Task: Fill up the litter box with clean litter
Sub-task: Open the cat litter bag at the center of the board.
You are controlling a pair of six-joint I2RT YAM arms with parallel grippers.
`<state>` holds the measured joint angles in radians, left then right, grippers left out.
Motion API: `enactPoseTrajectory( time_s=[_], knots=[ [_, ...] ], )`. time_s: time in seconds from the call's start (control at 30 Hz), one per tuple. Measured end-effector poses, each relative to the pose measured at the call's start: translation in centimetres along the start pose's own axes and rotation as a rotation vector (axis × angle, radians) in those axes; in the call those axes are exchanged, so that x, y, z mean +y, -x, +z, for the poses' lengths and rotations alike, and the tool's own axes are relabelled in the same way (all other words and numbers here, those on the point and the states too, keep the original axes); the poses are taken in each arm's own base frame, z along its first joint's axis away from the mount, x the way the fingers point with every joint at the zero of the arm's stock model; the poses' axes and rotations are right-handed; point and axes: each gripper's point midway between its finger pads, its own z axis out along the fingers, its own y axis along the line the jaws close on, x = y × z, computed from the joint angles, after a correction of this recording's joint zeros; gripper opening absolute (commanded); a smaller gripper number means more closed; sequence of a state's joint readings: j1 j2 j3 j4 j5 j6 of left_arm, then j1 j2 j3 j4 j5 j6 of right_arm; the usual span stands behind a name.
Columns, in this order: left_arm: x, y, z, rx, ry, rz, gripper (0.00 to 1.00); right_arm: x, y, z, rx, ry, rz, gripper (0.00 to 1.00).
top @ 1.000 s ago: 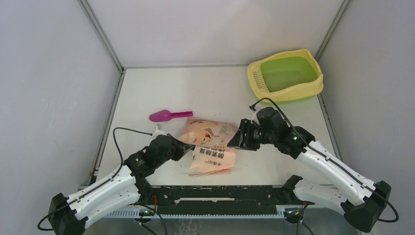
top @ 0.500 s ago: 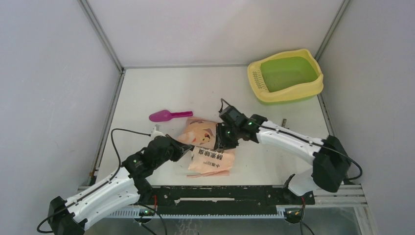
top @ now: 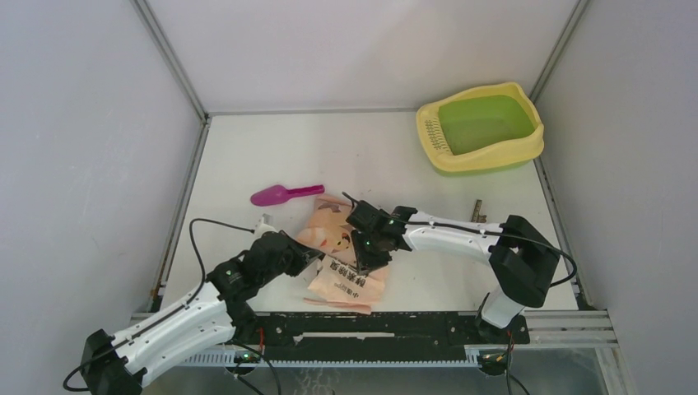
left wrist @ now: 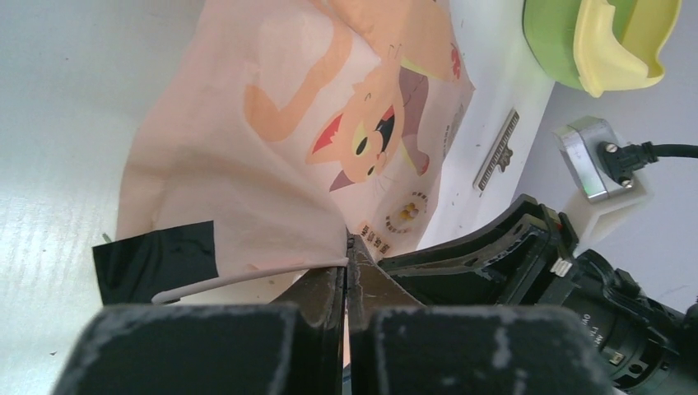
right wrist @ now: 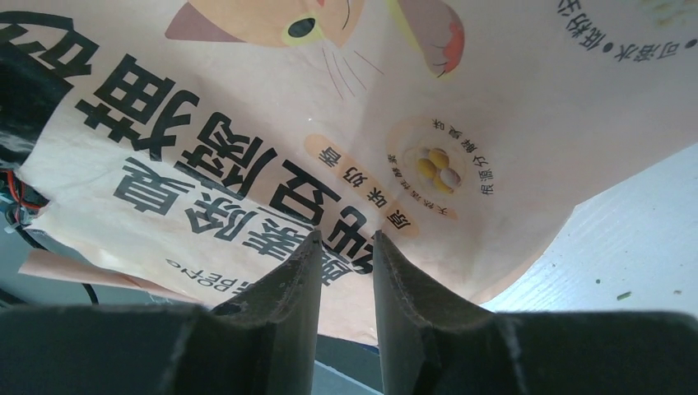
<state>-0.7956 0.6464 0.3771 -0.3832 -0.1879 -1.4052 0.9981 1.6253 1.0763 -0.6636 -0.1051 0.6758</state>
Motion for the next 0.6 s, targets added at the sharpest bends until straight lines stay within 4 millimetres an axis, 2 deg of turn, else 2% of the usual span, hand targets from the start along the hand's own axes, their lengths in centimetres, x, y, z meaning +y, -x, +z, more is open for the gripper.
enactPoseTrajectory(
  time_s=[0.17, 0.23, 0.37, 0.6],
  knots=[
    [0.8, -0.1, 0.1, -0.003, 0.001, 0.0, 0.0, -0.2, 0.1, -0.6, -0.009, -0.004, 0.003, 0.44],
    [0.8, 0.1, 0.0, -0.013, -0.008, -0.002, 0.03, 0.0, 0.2, -1.2, -0.024, 0.007, 0.001, 0.45],
    [0.4, 0.5, -0.3, -0.035, -0.026, -0.007, 0.12, 0.3, 0.8, -2.6, -0.059, 0.038, 0.004, 0.46],
    [1.1, 1.4, -0.2, -0.084, -0.001, -0.004, 0.15, 0.7, 0.9, -3.8, -0.075, 0.067, 0.006, 0.47]
  ],
)
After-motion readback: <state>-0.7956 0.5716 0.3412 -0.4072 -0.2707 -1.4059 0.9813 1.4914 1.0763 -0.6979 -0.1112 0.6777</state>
